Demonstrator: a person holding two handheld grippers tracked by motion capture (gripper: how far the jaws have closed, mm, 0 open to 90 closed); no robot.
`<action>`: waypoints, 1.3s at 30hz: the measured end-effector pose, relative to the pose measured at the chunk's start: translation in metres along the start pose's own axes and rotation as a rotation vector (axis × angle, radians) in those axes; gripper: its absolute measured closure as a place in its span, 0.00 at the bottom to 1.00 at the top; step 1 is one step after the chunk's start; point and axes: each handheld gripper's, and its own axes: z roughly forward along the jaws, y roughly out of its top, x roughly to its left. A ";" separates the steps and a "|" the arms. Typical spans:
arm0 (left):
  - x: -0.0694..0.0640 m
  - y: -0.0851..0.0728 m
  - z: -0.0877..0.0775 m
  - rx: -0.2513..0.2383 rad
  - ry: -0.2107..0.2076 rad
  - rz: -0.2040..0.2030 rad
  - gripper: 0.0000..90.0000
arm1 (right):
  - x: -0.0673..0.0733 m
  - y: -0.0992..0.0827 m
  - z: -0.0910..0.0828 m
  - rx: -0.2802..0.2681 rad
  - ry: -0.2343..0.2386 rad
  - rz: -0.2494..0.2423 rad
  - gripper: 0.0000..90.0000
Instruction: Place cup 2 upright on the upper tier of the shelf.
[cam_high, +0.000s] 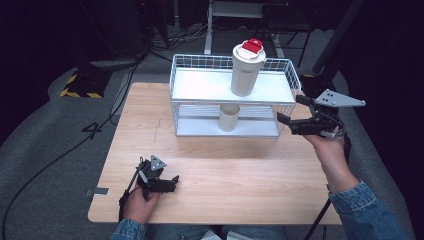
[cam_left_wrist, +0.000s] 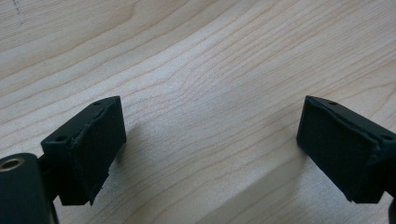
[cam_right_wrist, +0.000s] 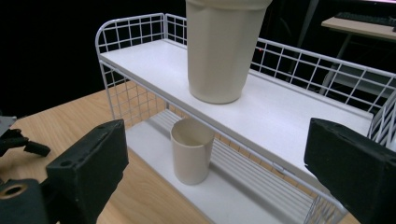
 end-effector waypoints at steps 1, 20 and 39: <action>0.000 0.000 0.000 0.000 -0.001 -0.002 0.10 | 0.000 -0.001 -0.002 0.003 -0.001 0.000 0.07; 0.000 0.000 0.000 0.000 -0.001 -0.002 0.10 | 0.009 -0.040 -0.025 0.084 0.025 -0.017 0.11; 0.000 0.000 0.000 0.000 -0.002 -0.002 0.10 | 0.018 -0.108 -0.023 0.145 0.035 0.059 0.15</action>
